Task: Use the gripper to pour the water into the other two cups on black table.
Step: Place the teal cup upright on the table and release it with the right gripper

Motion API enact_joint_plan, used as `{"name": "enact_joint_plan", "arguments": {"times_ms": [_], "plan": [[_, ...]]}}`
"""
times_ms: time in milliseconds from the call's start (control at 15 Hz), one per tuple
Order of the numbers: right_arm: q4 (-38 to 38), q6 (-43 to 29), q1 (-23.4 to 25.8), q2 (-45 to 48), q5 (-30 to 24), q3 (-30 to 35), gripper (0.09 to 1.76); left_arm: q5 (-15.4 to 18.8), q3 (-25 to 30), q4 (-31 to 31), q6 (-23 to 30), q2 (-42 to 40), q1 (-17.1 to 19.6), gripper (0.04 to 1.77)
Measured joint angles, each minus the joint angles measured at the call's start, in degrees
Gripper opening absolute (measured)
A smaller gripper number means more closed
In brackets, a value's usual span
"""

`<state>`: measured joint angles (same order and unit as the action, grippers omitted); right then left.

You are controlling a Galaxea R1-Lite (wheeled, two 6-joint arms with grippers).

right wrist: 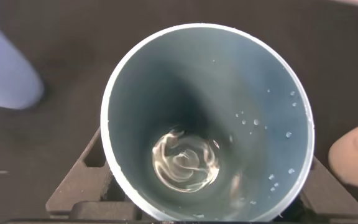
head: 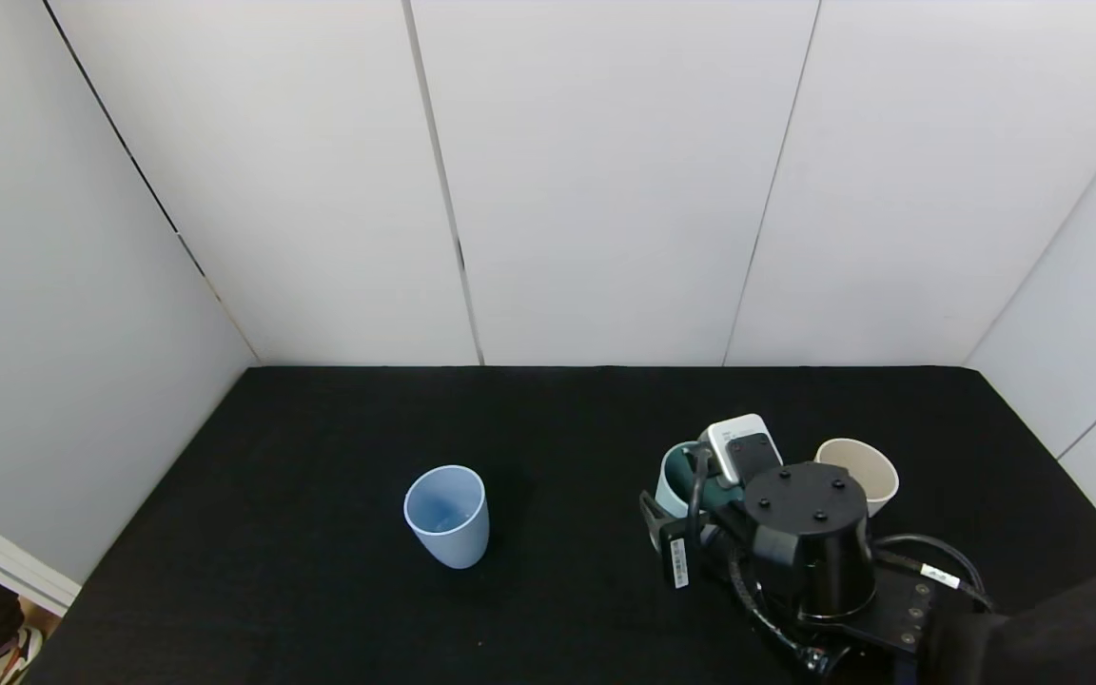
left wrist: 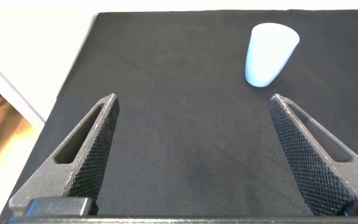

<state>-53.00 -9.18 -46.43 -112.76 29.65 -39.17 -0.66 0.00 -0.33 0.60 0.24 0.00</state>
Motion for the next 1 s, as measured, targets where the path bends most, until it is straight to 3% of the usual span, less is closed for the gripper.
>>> {"name": "enact_joint_plan", "arguments": {"times_ms": [400,1000], "plan": [[-2.30,-0.52,1.21,-7.39,-0.05,-1.05,1.23,0.00,0.00,0.02,0.00,0.00,0.00,1.72],[-2.30,-0.55,1.45,-9.84,-0.10,-1.35,1.23,0.00,0.00,0.00,-0.02,0.00,0.00,1.72]]}}
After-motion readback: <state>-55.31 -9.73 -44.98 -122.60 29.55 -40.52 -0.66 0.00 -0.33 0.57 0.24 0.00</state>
